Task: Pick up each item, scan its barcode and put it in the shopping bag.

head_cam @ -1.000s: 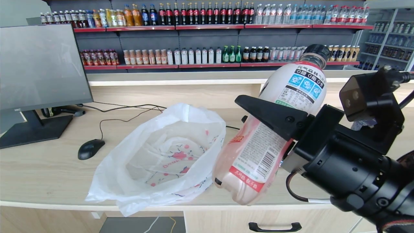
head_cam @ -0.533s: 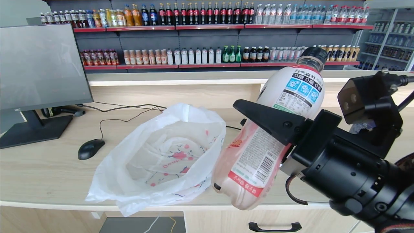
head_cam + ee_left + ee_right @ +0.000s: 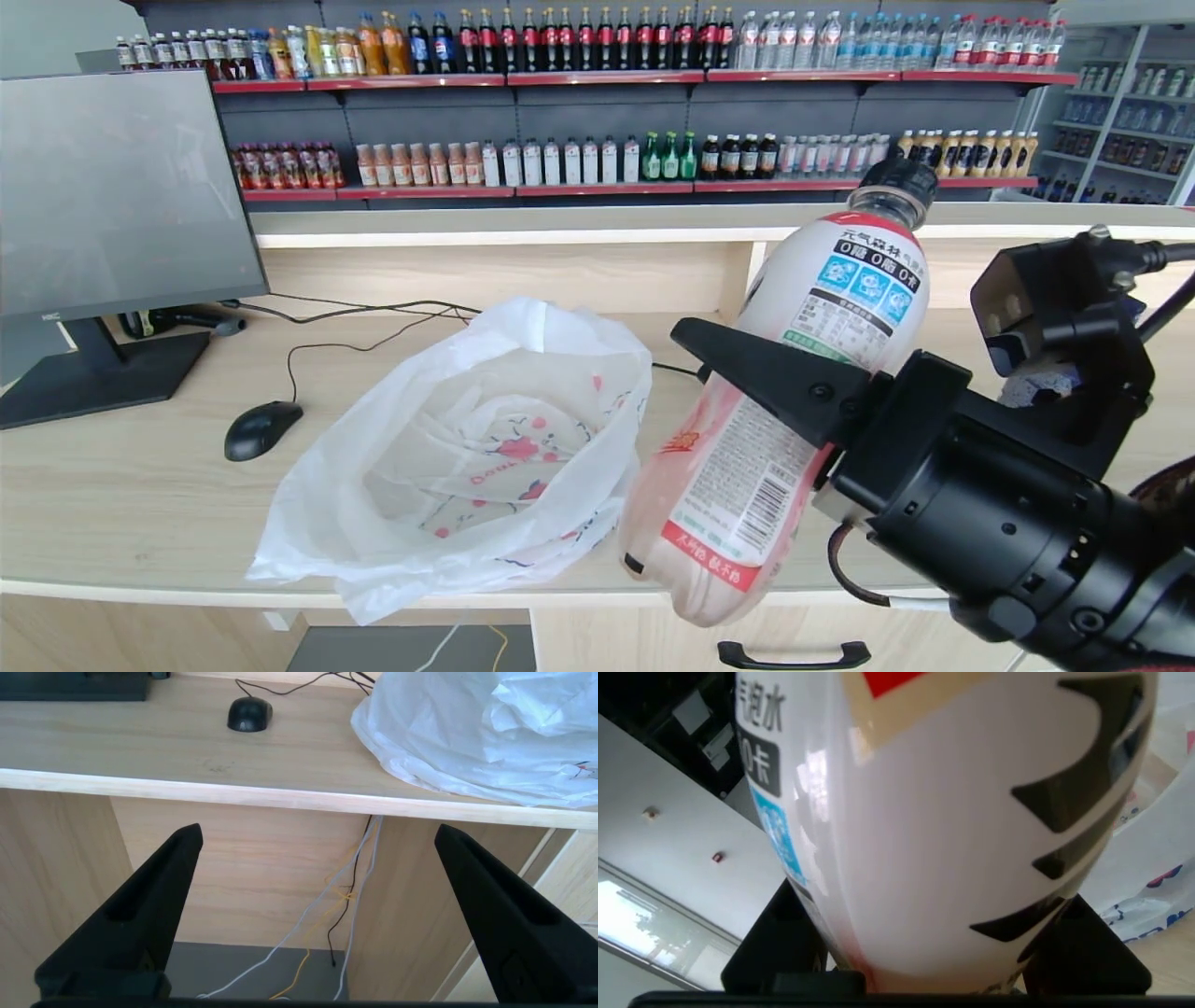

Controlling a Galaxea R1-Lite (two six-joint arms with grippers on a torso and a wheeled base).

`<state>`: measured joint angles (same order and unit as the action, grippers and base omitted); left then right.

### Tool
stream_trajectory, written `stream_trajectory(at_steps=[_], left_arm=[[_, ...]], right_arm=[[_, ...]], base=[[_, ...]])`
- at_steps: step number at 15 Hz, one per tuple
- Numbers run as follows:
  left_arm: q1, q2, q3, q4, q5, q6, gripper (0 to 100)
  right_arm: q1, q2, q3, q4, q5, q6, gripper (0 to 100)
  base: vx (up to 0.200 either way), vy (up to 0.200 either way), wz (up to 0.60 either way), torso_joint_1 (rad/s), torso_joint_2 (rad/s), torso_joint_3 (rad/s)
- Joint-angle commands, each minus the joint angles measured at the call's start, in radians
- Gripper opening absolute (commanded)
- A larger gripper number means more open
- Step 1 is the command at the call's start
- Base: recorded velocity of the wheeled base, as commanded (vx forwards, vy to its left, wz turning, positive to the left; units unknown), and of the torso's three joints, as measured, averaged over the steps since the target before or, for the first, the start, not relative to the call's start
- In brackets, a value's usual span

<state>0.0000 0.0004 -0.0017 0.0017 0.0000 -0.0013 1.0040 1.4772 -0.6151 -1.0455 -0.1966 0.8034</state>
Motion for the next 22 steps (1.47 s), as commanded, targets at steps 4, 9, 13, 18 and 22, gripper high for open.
stream_trajectory(at_steps=[4, 9, 13, 18, 22], left_arm=[[0.000, 0.000, 0.000, 0.000, 0.000, 0.000, 100], [0.000, 0.000, 0.000, 0.000, 0.000, 0.000, 100], [0.000, 0.000, 0.000, 0.000, 0.000, 0.000, 100], [0.000, 0.000, 0.000, 0.000, 0.000, 0.000, 100], [0.000, 0.000, 0.000, 0.000, 0.000, 0.000, 100]], right_arm=[[-0.056, 0.003, 0.103, -0.080, 0.011, -0.018, 0], [-0.171, 0.046, 0.186, -0.139, 0.025, -0.214, 0], [-0.211, 0.044, 0.192, -0.183, 0.026, -0.253, 0], [-0.383, 0.153, 0.187, -0.396, 0.048, -0.340, 0], [-0.484, 0.167, 0.144, -0.398, 0.049, -0.388, 0]], base=[[0.000, 0.000, 0.00, 0.000, 0.00, 0.000], [0.000, 0.000, 0.00, 0.000, 0.00, 0.000], [0.000, 0.000, 0.00, 0.000, 0.00, 0.000], [0.000, 0.000, 0.00, 0.000, 0.00, 0.000], [0.000, 0.000, 0.00, 0.000, 0.00, 0.000]])
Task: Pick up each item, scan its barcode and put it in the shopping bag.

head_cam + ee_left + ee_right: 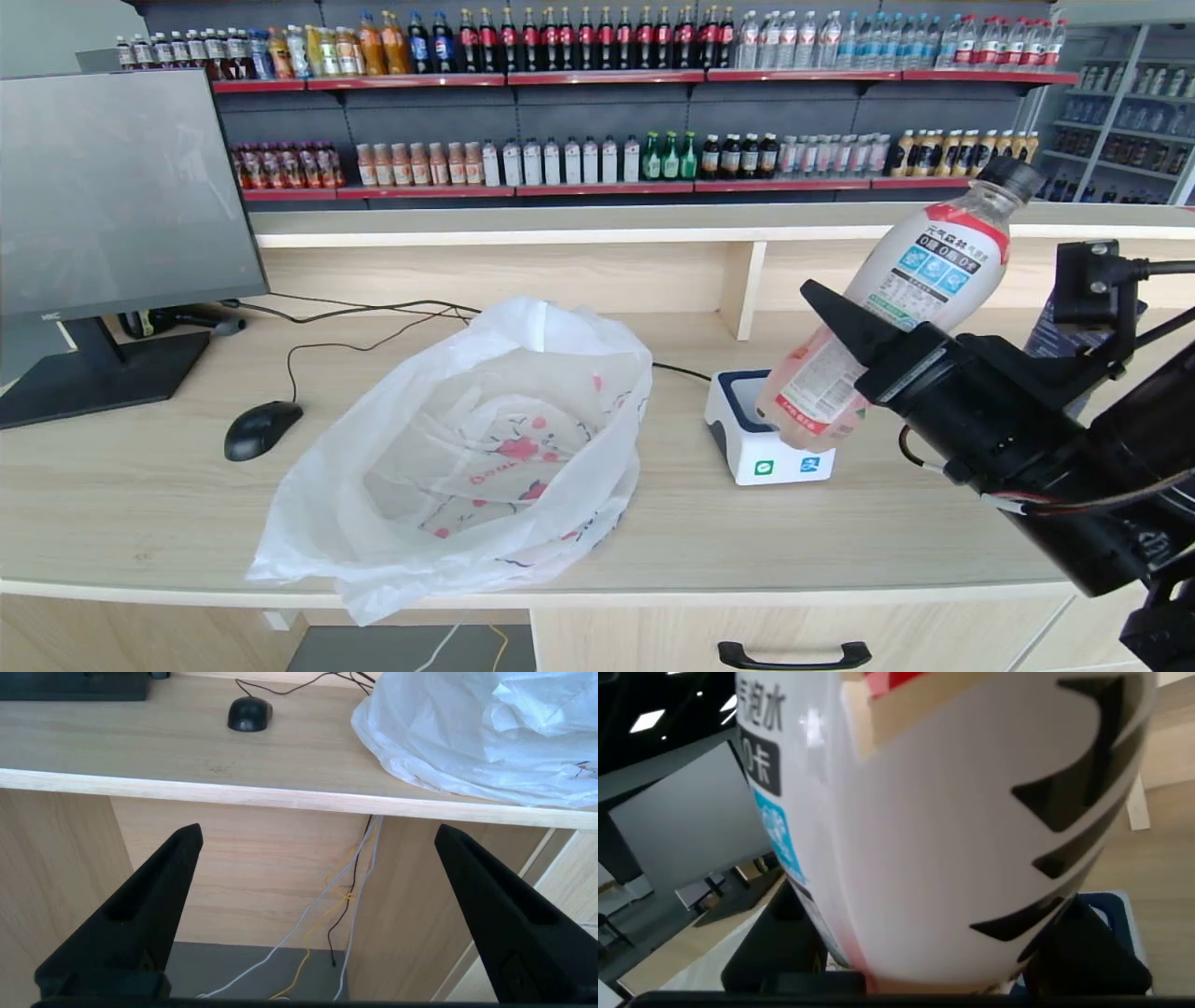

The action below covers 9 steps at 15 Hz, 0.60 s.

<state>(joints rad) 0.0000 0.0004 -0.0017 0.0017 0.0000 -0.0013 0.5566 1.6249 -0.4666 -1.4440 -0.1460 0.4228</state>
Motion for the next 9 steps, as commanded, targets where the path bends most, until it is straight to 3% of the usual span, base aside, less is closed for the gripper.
stream_trajectory(at_steps=[1, 4, 6, 9], left_arm=[[0.000, 0.000, 0.000, 0.000, 0.000, 0.000, 100], [0.000, 0.000, 0.002, 0.000, 0.000, 0.000, 100], [0.000, 0.000, 0.000, 0.000, 0.000, 0.000, 100], [0.000, 0.000, 0.000, 0.000, 0.000, 0.000, 100]], right_arm=[[-0.069, 0.016, -0.007, 0.001, 0.016, -0.009, 0], [-0.164, -0.037, 0.031, 0.014, 0.259, -0.042, 0], [-0.170, -0.065, 0.071, 0.016, 0.302, -0.159, 0], [-0.168, -0.066, 0.152, 0.037, 0.307, -0.210, 0]], base=[[0.000, 0.000, 0.00, 0.000, 0.00, 0.000], [0.000, 0.000, 0.00, 0.000, 0.00, 0.000], [0.000, 0.000, 0.00, 0.000, 0.00, 0.000], [0.000, 0.000, 0.00, 0.000, 0.00, 0.000]])
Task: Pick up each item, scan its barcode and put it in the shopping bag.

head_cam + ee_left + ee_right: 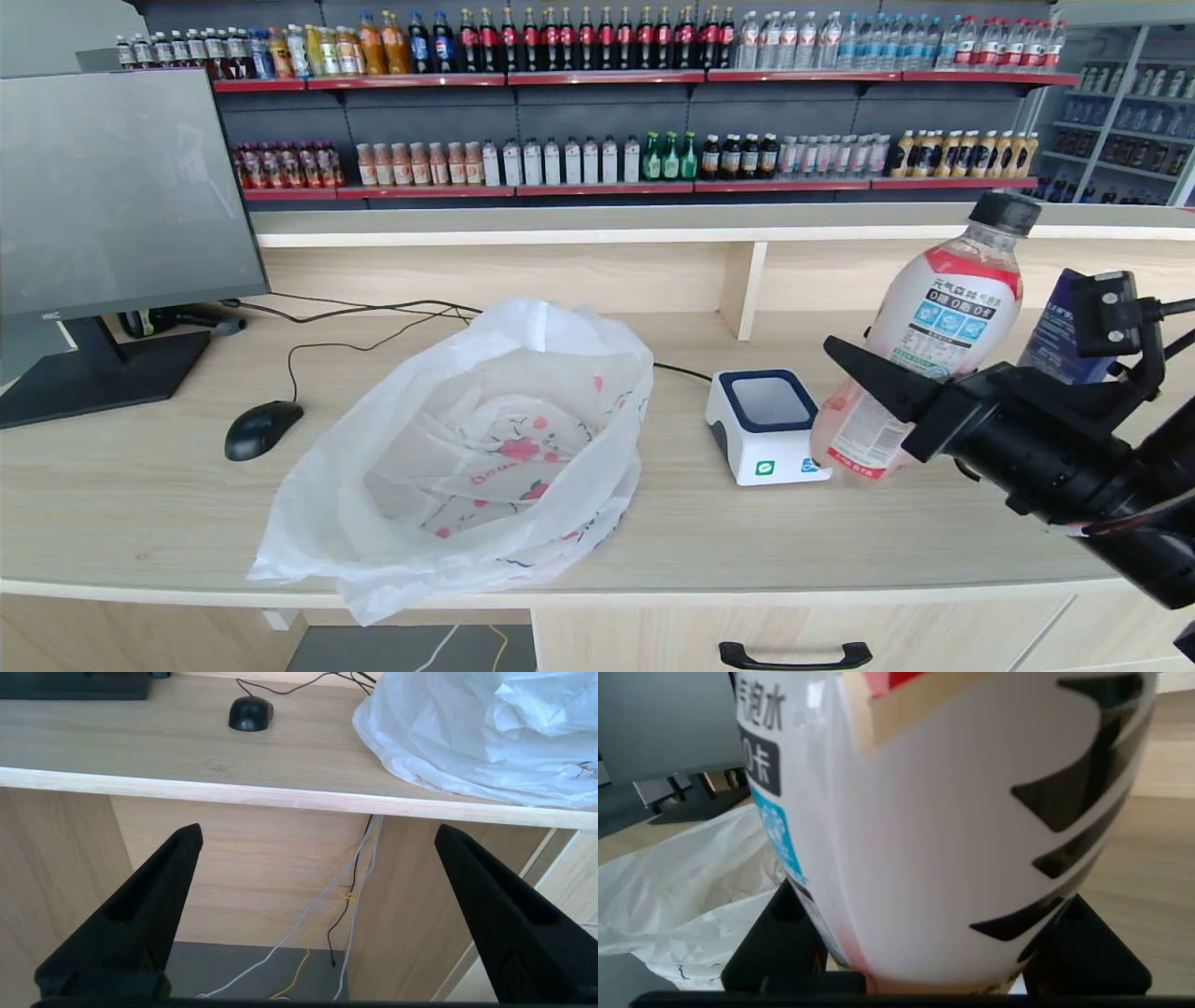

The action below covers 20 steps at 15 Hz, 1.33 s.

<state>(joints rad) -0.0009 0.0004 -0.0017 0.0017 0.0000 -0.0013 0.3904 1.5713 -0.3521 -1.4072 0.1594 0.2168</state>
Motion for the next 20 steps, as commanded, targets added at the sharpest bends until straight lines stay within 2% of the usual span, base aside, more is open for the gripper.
stream_trajectory(at_steps=[1, 6, 10, 13, 14, 15, 17, 20], left_arm=[[0.001, 0.000, 0.000, 0.000, 0.000, 0.000, 100], [0.001, 0.000, 0.000, 0.000, 0.000, 0.000, 100], [0.001, 0.000, 0.000, 0.000, 0.000, 0.000, 100], [0.001, 0.000, 0.000, 0.000, 0.000, 0.000, 100], [0.001, 0.000, 0.000, 0.000, 0.000, 0.000, 100], [0.001, 0.000, 0.000, 0.000, 0.000, 0.000, 100], [0.001, 0.000, 0.000, 0.000, 0.000, 0.000, 100], [0.001, 0.000, 0.000, 0.000, 0.000, 0.000, 100]], right_arm=[[-0.002, -0.013, 0.055, 0.001, -0.001, -0.008, 0], [-0.001, 0.000, 0.048, -0.002, -0.069, -0.198, 0], [-0.001, -0.005, 0.059, -0.009, -0.129, -0.243, 0], [0.093, -0.005, 0.045, -0.104, -0.133, -0.352, 0], [0.093, -0.005, 0.042, -0.108, -0.133, -0.363, 0], [0.110, 0.000, 0.030, -0.128, -0.132, -0.496, 0], [0.137, 0.006, 0.013, -0.128, -0.132, -0.590, 0], [0.137, 0.013, -0.025, -0.164, -0.133, -0.656, 0]], base=[[0.000, 0.000, 0.00, 0.000, 0.00, 0.000], [0.000, 0.000, 0.00, 0.000, 0.00, 0.000], [0.000, 0.000, 0.00, 0.000, 0.00, 0.000], [0.000, 0.000, 0.00, 0.000, 0.00, 0.000], [0.000, 0.000, 0.00, 0.000, 0.00, 0.000], [0.000, 0.000, 0.00, 0.000, 0.00, 0.000], [0.000, 0.000, 0.00, 0.000, 0.00, 0.000], [0.000, 0.000, 0.00, 0.000, 0.00, 0.000]])
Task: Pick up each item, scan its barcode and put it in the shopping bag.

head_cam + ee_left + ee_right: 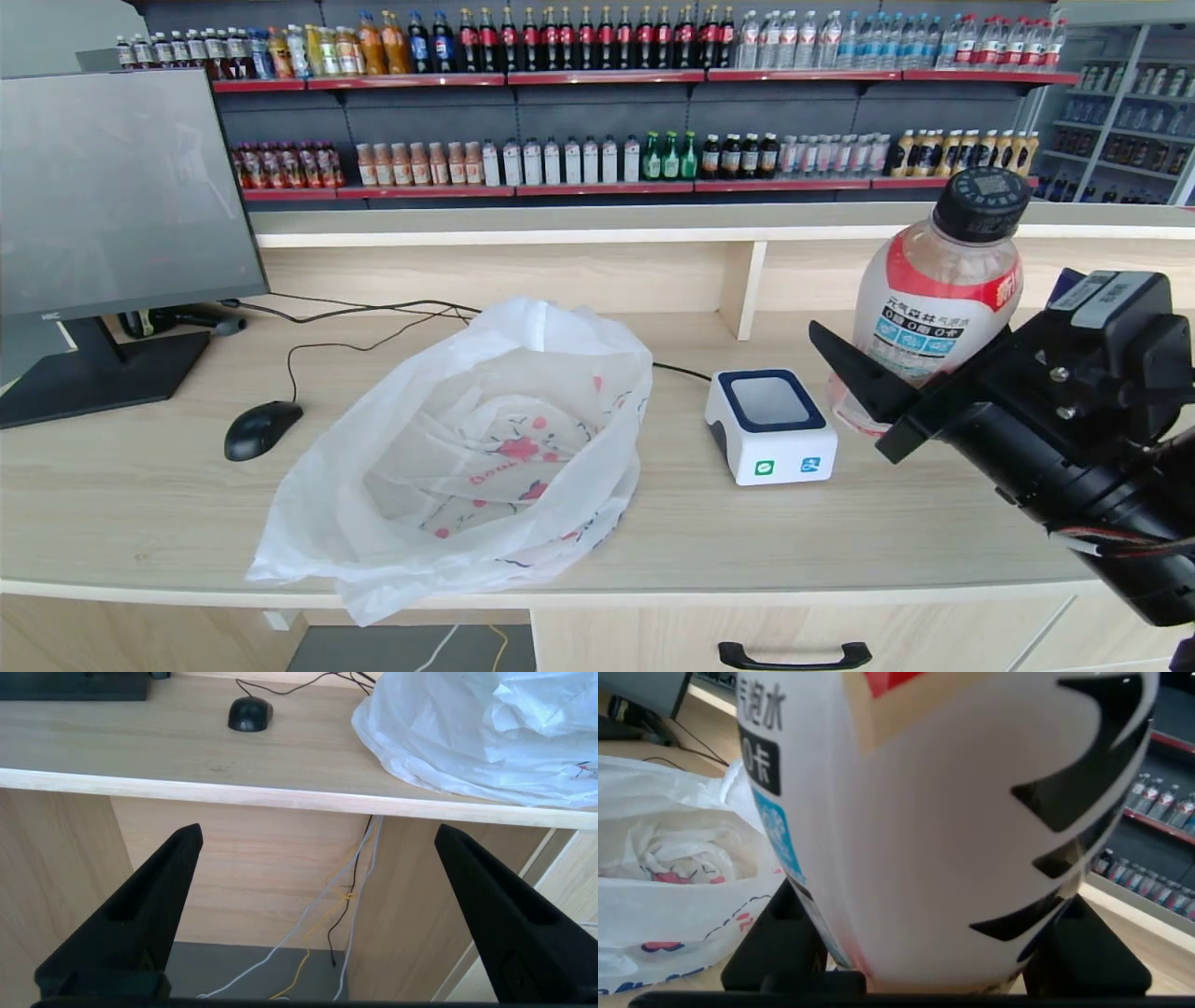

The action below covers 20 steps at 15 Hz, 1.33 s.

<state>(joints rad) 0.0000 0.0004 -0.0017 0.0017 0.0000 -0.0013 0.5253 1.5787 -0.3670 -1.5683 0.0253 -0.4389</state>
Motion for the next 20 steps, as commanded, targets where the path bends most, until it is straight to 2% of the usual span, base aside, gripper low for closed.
stream_trajectory(at_steps=[1, 3, 4, 17, 20], left_arm=[[0.000, 0.000, 0.000, 0.000, 0.000, 0.000, 100], [0.000, 0.000, 0.000, 0.000, 0.000, 0.000, 100], [0.000, 0.000, 0.000, 0.000, 0.000, 0.000, 100], [0.000, 0.000, 0.000, 0.000, -0.002, 0.009, 100], [0.000, 0.000, 0.000, 0.000, -0.002, 0.007, 100]], right_arm=[[0.002, -0.002, -0.015, -0.003, -0.004, -0.014, 0], [0.033, -0.026, -0.032, -0.003, -0.008, -0.146, 0], [0.038, -0.011, -0.027, -0.003, -0.010, -0.159, 0], [0.038, 0.018, -0.001, -0.003, -0.008, -0.087, 0], [0.038, 0.023, 0.000, -0.003, -0.010, -0.080, 0]], base=[[0.000, 0.000, 0.00, 0.000, 0.00, 0.000], [0.000, 0.000, 0.00, 0.000, 0.00, 0.000], [0.000, 0.000, 0.00, 0.000, 0.00, 0.000], [0.000, 0.000, 0.00, 0.000, 0.00, 0.000], [-0.200, 0.000, 0.00, 0.010, 0.00, 0.002]])
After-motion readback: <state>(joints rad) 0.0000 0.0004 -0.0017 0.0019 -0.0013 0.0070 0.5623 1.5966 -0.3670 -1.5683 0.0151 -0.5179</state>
